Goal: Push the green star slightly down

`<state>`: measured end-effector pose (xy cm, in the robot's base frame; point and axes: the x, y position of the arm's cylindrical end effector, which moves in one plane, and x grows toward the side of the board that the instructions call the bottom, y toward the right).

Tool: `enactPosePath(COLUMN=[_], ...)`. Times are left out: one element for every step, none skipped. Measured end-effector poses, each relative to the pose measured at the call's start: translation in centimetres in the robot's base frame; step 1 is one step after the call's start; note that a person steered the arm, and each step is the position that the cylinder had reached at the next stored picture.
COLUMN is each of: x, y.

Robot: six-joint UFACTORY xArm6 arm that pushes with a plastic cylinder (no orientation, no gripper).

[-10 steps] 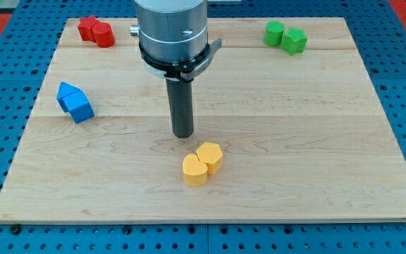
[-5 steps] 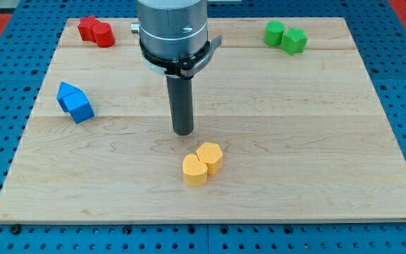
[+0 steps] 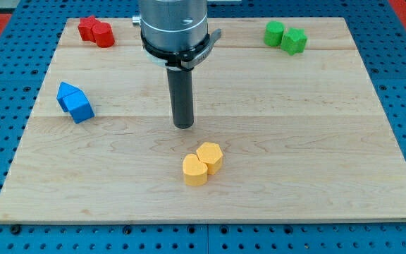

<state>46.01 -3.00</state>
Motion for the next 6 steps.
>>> enactPosePath(x=[0.0, -0.1, -5.1, -10.9, -17.3, -22.8], y=[5.1, 12.2, 19.0, 28.6, 30.2, 30.2])
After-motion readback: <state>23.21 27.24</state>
